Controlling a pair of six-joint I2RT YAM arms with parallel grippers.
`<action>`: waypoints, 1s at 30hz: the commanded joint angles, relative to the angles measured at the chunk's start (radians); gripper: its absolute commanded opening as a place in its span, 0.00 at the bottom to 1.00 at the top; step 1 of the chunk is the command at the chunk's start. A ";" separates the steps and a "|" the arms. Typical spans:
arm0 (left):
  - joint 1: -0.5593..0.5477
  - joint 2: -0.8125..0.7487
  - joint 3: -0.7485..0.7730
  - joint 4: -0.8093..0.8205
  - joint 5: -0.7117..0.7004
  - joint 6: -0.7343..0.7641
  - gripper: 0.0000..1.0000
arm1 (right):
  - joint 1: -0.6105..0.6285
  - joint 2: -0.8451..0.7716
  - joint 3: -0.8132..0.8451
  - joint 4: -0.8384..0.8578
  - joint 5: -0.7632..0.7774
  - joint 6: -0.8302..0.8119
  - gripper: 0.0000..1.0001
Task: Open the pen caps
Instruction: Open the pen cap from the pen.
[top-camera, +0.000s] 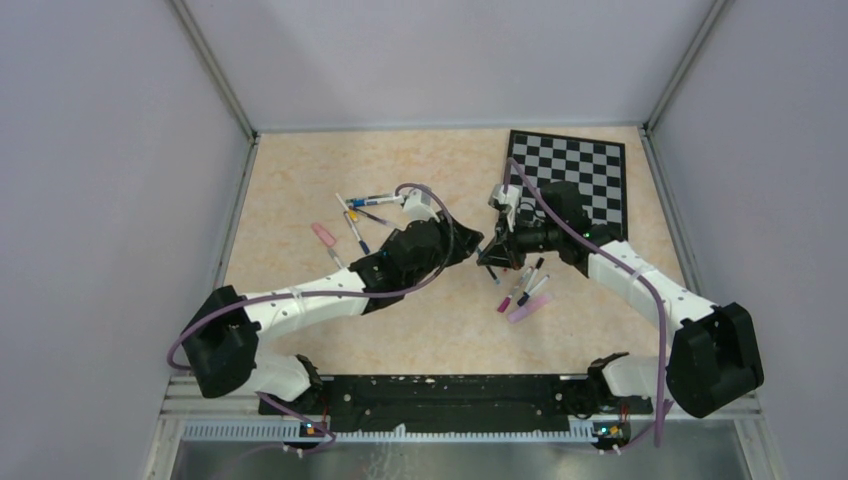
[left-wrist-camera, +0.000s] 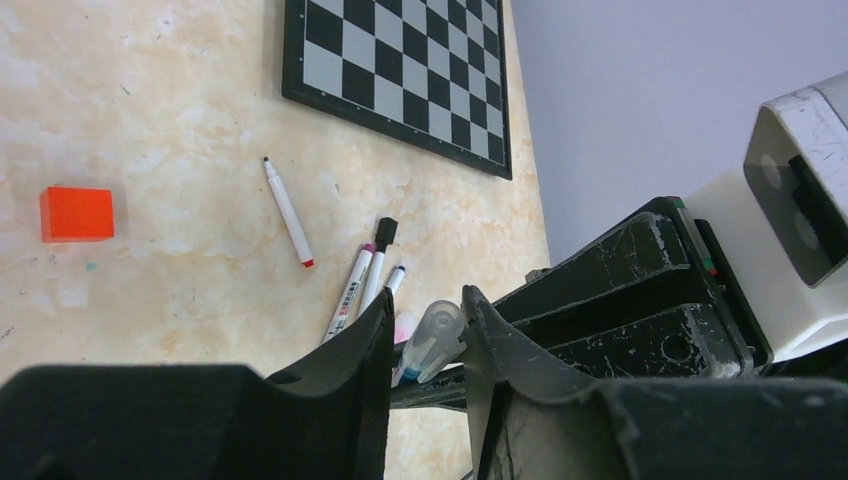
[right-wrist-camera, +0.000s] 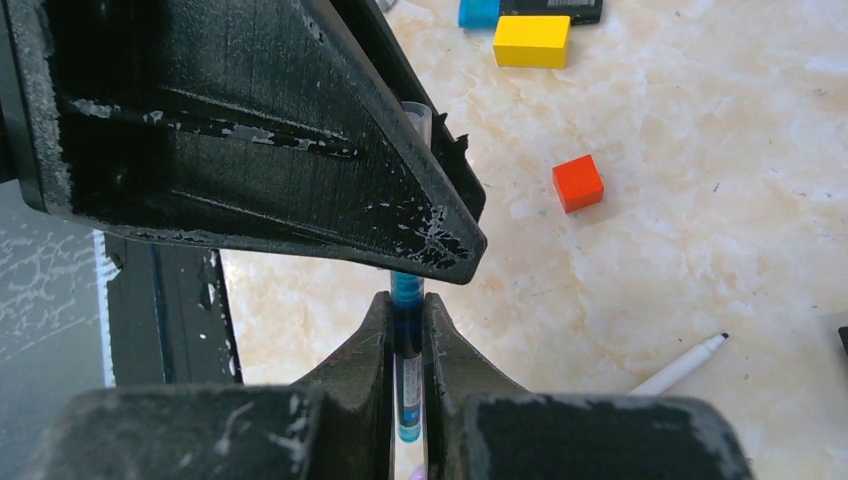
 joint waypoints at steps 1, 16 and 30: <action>-0.005 0.007 0.049 -0.018 -0.016 -0.014 0.34 | 0.020 -0.005 0.041 0.042 0.040 0.005 0.00; 0.029 -0.075 0.028 0.023 -0.163 -0.005 0.00 | 0.040 -0.023 -0.005 0.022 0.056 -0.068 0.00; 0.309 -0.236 0.011 0.084 -0.127 -0.025 0.00 | 0.048 -0.021 -0.063 0.029 0.110 -0.093 0.00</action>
